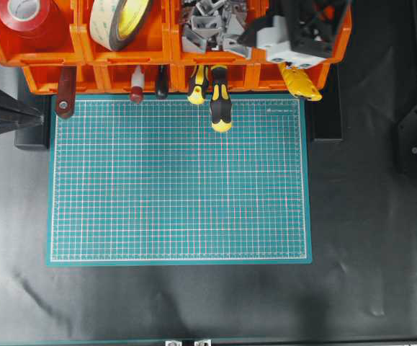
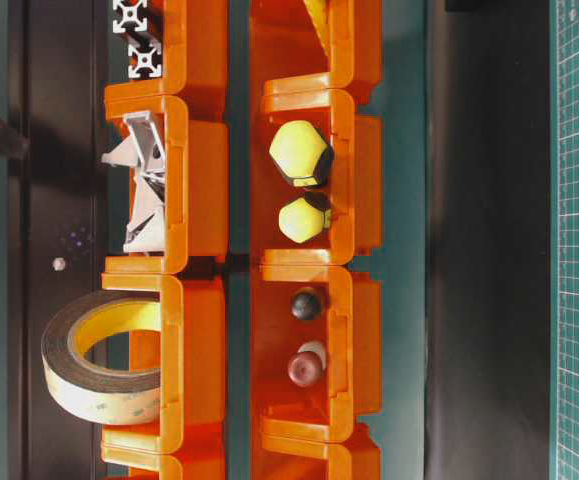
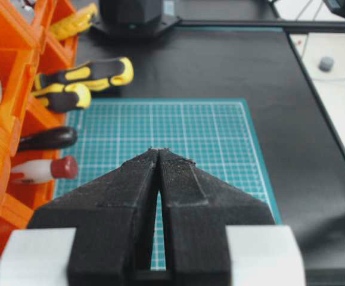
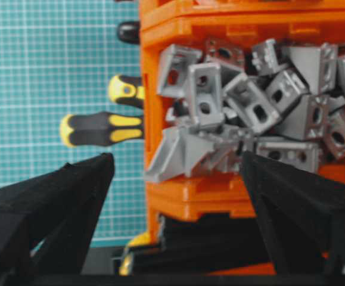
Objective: Pick corner brachets from container rack with right arm.
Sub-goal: 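Lower the open right gripper into the bracket bin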
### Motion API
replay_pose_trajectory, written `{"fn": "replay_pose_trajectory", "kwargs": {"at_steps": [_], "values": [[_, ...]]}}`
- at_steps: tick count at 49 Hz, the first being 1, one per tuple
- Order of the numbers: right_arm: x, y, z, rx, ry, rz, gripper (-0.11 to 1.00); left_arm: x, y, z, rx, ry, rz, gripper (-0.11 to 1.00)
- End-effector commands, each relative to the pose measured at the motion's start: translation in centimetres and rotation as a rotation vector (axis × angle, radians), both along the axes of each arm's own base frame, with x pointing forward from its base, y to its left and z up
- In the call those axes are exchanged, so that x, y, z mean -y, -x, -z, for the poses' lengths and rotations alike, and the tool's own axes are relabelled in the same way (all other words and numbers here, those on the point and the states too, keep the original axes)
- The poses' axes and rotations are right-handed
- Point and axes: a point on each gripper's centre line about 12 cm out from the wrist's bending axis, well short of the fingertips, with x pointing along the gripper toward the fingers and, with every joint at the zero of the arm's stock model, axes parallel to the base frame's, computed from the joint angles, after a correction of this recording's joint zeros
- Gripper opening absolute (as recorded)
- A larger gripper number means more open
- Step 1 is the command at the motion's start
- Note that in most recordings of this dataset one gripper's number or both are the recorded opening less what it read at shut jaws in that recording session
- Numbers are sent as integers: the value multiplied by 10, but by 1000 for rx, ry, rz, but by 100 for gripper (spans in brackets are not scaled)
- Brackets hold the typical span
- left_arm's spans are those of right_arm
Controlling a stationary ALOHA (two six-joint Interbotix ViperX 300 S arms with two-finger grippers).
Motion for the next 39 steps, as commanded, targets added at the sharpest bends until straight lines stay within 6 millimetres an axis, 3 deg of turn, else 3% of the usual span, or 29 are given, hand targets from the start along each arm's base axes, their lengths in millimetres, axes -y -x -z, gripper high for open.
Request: {"fn": "replay_pose_trajectory", "kwargs": {"at_steps": [1,13,39], "values": [[2,-3,-9,10,19,-12,86,1,-1,-11,29,3,4,0],[13,-25,14,-69,26,-19,86,1,-1,-12,32,5,5,0],[24,-42,40,-121,72,-2,86,4,1,-10,8,53,6,0]]}}
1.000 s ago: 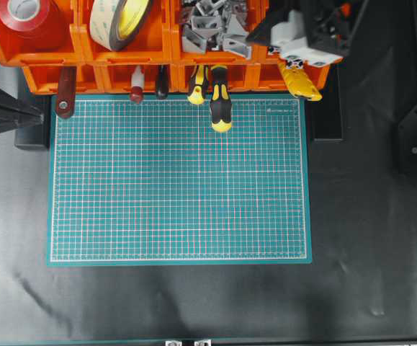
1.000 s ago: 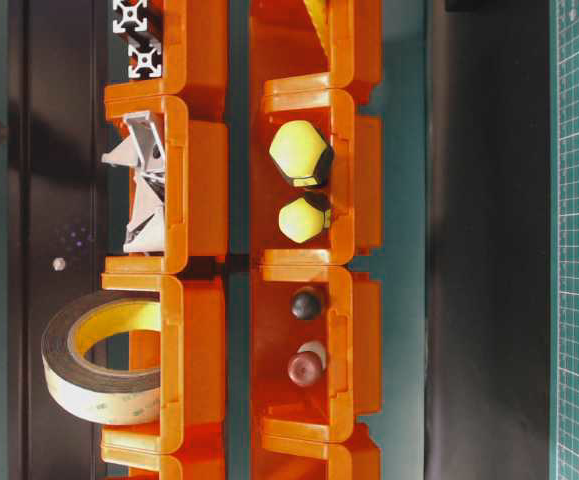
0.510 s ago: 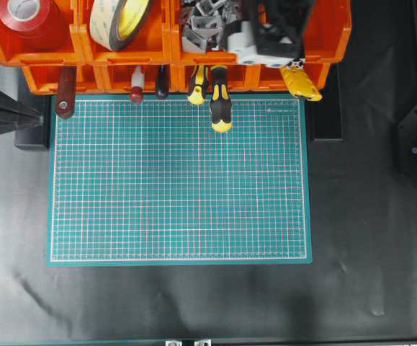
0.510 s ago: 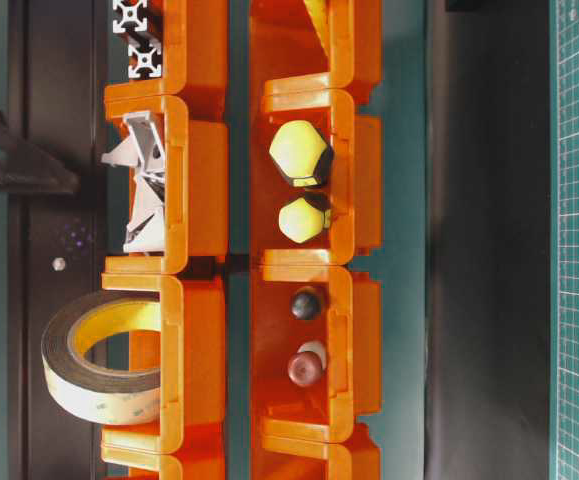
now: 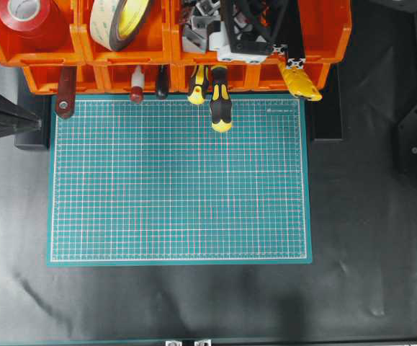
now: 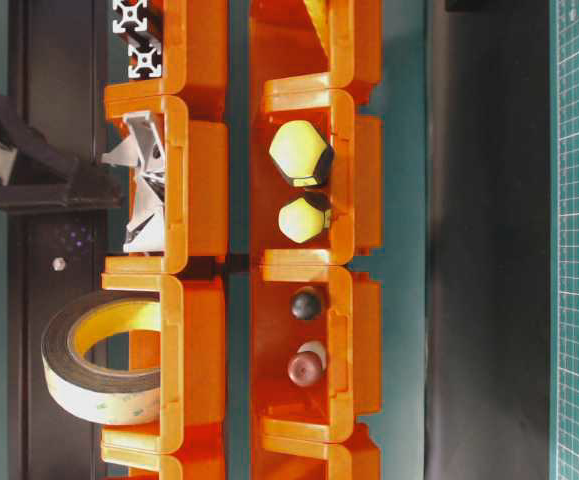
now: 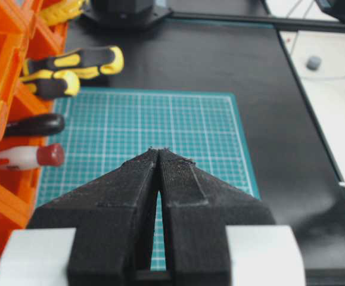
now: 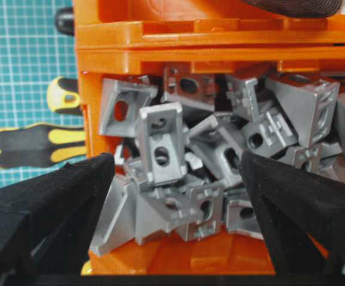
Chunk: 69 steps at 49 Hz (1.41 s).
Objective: Pick corner brachets from container rack with right arm.
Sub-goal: 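Lower the open right gripper into the bracket bin, then close the right gripper on two grey corner brackets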
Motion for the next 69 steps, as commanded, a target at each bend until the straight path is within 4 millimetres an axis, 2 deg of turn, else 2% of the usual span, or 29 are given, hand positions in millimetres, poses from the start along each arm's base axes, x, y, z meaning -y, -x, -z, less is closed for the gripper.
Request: {"fn": "replay_pose_trajectory", "kwargs": {"at_steps": [1,20,39,52,59,69], "values": [[0,-2,-10,43,18,-5,86,1,-1,-11,28,0,3,0],[5,-7,23,-43,10,7,86,3,-1,-12,31,-2,13,0],[18,-6,19,-51,104,41,86,3,-1,-12,31,-1,13,0],[19,-9,15,-35,100,60,85,3,-1,-12,29,-4,13,0],[19,-7,18,-42,89,93,79,3,-1,-12,29,-4,13,0],[16,-5,17,-61,81,104,64,3,0,-10,26,-4,13,0]]}}
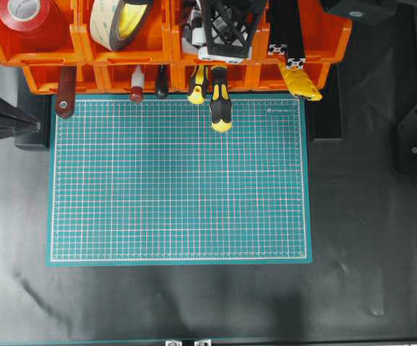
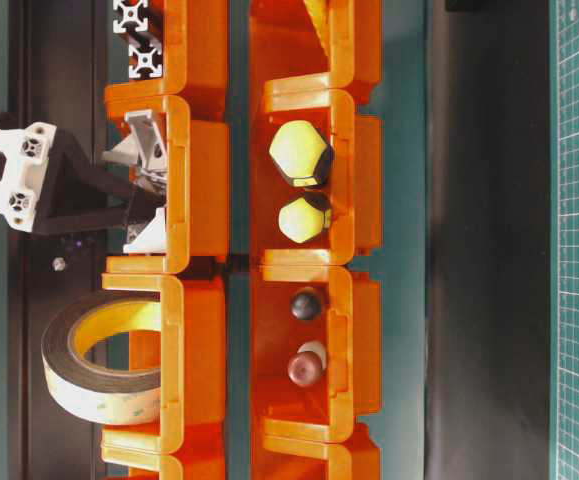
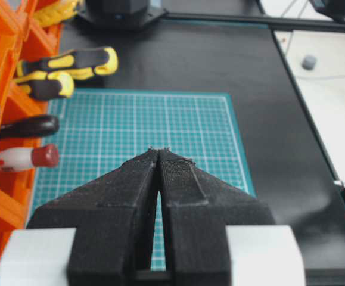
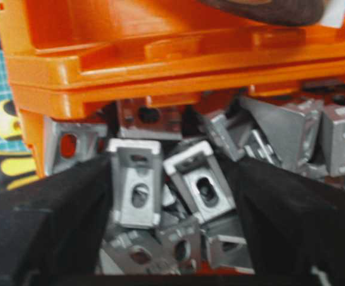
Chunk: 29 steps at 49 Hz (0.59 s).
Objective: Pick corner brachets from container rack with right arm.
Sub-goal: 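Close the right gripper on two grey corner brackets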
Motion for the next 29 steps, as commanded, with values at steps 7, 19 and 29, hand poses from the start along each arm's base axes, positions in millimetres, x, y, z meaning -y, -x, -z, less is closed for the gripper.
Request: {"fn": "replay_pose_trajectory", "kwargs": {"at_steps": [7,19,29], "values": [[-1,5,-13,1,6,7,53,0,-1,-9,22,-3,2,0],[-7,1,-39,79,17,9,52,0,-1,-9,23,-3,2,0],[-8,1,-41,77,16,9,52,0,-1,-9,23,-3,2,0]]}}
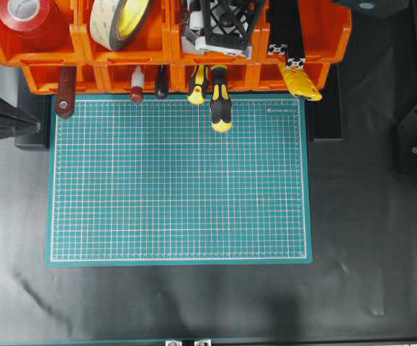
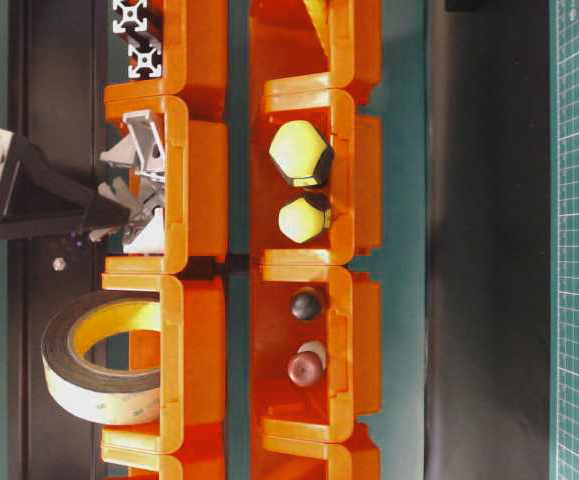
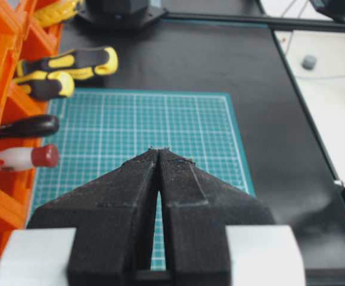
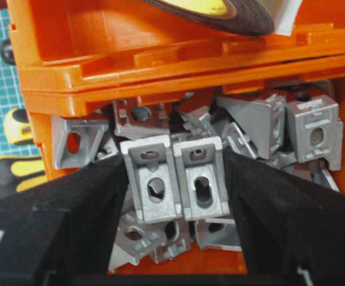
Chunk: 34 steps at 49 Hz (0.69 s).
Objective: Pick corner brachets from container rack with right arm.
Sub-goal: 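Close the right gripper on two grey corner brackets, then lift the brackets out and carry them over the green mat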
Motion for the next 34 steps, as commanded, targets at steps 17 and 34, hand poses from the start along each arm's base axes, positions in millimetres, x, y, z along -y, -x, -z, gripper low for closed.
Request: {"fn": "replay_pose_trajectory", "kwargs": {"at_steps": [17,34], "values": [[-24,13,-37,61,4,-22,52,0,-1,-10,27,-5,2,0],[-80,56,-83,249,-22,-82,52,0,5,-17,59,-7,3,0]]}}
